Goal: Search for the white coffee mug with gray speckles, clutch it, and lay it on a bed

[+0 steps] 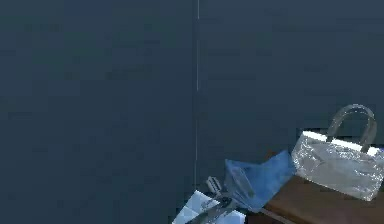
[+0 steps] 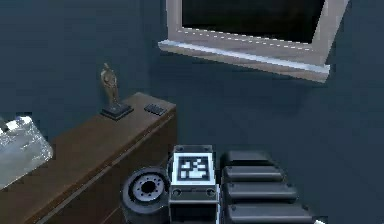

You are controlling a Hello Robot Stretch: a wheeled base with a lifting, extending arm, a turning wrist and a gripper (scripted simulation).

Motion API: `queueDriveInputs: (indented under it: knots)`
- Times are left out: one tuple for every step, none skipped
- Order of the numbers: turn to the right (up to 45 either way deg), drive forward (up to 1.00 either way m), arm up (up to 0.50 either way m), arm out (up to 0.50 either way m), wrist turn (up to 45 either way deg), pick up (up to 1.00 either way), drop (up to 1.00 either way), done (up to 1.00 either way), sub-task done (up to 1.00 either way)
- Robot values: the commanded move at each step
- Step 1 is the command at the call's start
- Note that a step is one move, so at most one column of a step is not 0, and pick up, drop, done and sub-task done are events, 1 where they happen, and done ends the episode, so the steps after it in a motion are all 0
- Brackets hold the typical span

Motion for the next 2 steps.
queueDriveInputs:
  knots:
    - [45.0,0.0,0.0,0.0,0.0,0.0,0.0,0.0,0.0]
    - [45.0,0.0,0.0,0.0,0.0,0.0,0.0,0.0,0.0]
